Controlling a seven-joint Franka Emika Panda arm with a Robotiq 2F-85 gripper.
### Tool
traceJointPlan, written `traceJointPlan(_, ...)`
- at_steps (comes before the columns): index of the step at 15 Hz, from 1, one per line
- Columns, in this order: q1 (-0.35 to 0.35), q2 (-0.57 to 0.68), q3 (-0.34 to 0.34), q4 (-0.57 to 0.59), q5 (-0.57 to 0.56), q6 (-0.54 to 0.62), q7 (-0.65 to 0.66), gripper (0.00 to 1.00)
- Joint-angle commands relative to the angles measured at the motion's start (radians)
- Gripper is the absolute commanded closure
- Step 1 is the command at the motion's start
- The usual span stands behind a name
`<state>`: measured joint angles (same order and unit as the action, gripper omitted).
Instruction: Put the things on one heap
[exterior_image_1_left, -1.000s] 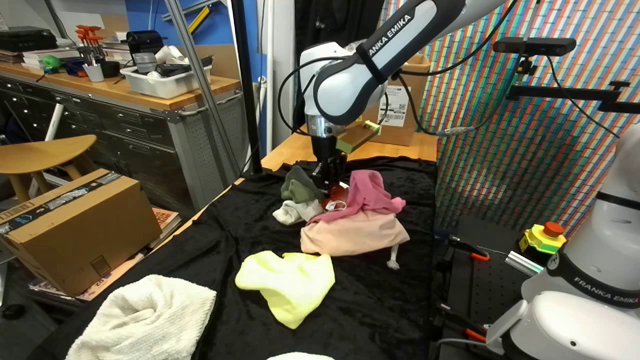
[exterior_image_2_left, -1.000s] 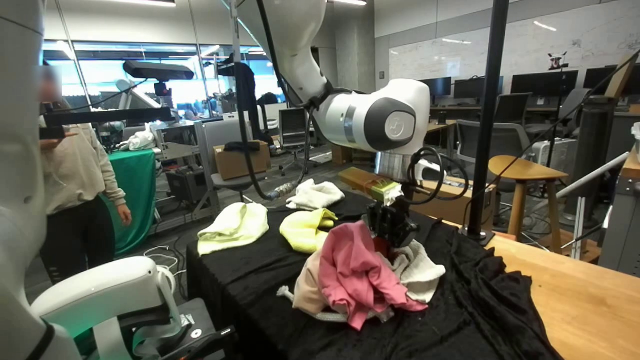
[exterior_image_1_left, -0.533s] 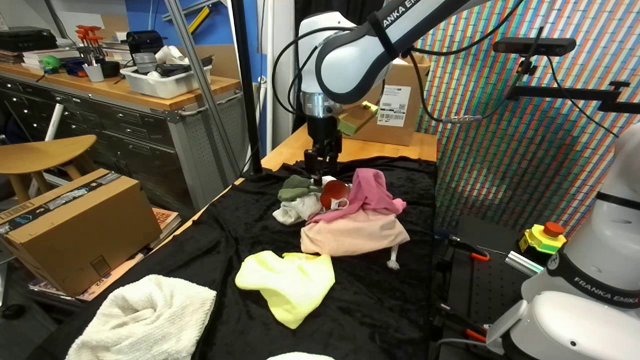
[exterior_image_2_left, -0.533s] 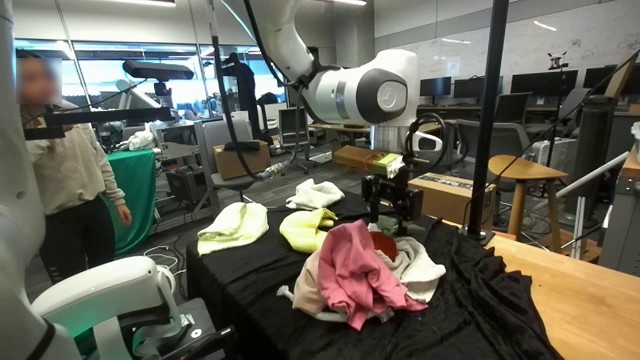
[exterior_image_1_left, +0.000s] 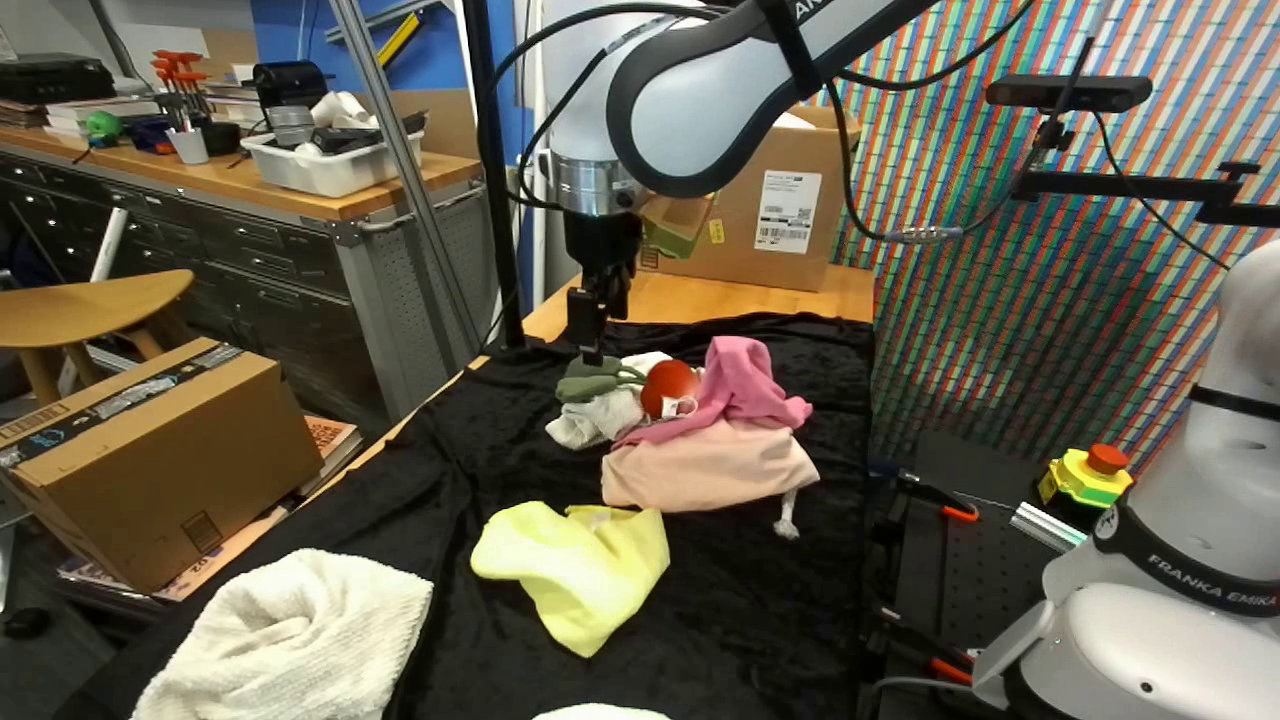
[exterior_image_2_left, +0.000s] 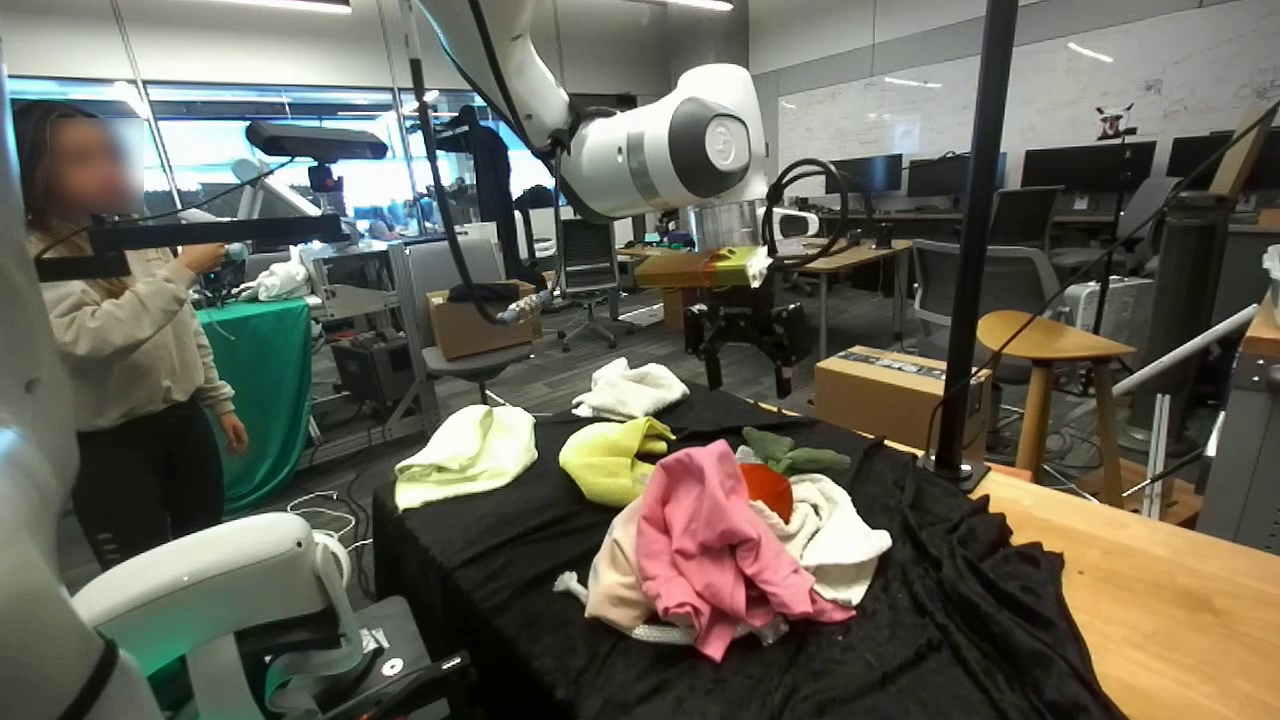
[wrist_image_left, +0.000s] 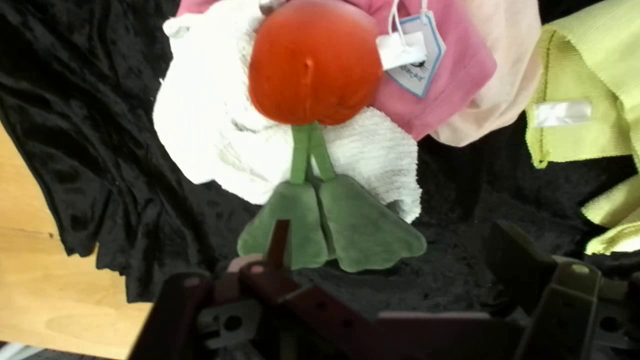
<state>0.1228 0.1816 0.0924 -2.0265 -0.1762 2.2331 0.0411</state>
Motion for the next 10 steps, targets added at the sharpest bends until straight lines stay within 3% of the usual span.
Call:
traceJointPlan(1, 0.036, 0.076, 0.027, 0.107, -0.032, -0.022, -0.039, 0.00)
traceJointPlan(10, 0.163, 0.304, 0.057, 0.344, -0.071, -0.017, -0.015, 0.00)
